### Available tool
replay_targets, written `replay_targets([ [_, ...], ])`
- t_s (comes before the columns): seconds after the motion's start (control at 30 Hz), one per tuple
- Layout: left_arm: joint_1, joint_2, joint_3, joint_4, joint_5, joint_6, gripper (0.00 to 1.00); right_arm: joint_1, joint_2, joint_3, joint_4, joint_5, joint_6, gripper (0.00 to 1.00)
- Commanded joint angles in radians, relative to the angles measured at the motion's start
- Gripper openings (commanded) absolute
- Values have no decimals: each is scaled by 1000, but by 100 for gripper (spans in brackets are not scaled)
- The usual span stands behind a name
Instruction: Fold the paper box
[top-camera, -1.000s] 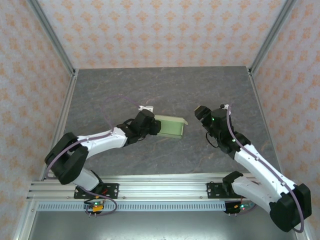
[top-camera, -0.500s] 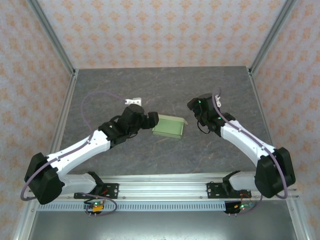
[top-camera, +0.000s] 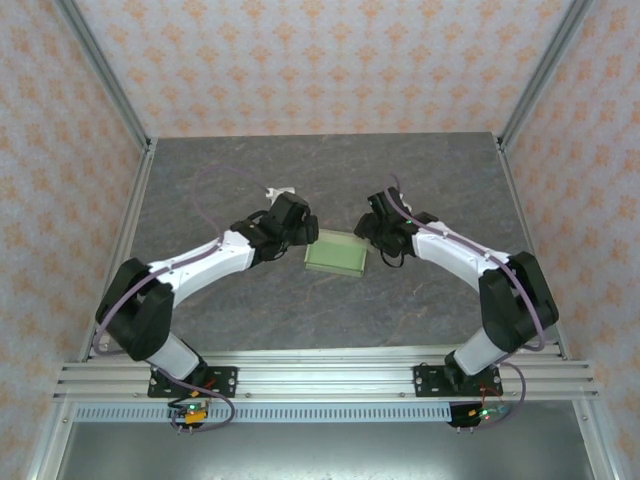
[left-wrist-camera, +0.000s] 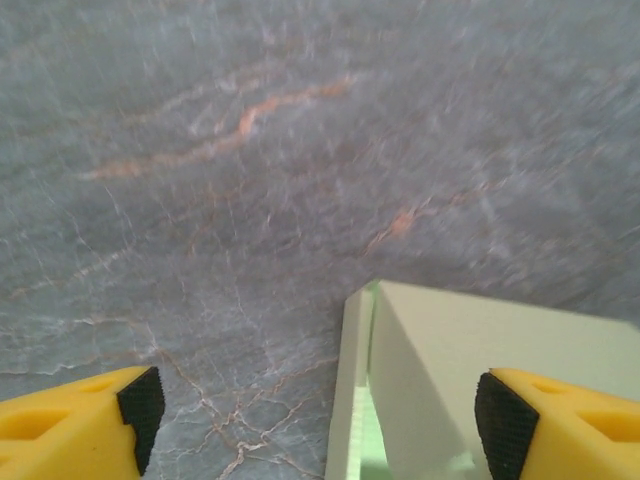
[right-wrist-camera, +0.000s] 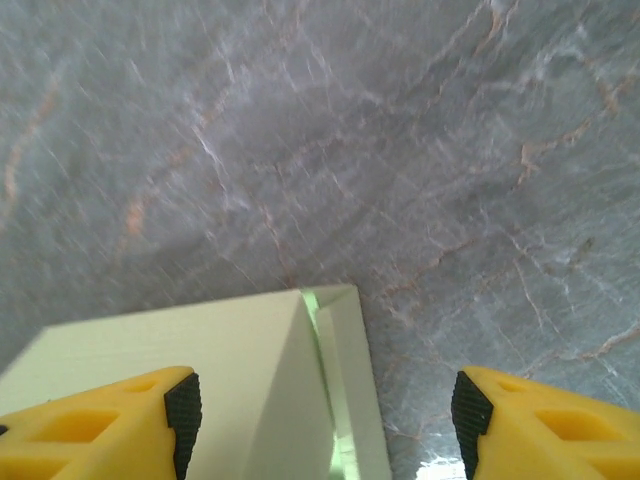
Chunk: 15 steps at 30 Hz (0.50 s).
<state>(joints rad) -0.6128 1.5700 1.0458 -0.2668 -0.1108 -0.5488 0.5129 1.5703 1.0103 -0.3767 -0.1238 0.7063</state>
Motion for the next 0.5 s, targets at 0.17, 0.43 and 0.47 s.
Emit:
replay_targets([
  [0.17,0,7,-149,104,51,-27,80,4,41,-93,9,36,-101,68],
  [0.43,-1,14,-201,89,47,-18,80,12,-45,-122,14,52,-144,69],
  [0.47,-1,8,-199,83,50,-13,80,13,-67,-128,7,62,-148,69],
])
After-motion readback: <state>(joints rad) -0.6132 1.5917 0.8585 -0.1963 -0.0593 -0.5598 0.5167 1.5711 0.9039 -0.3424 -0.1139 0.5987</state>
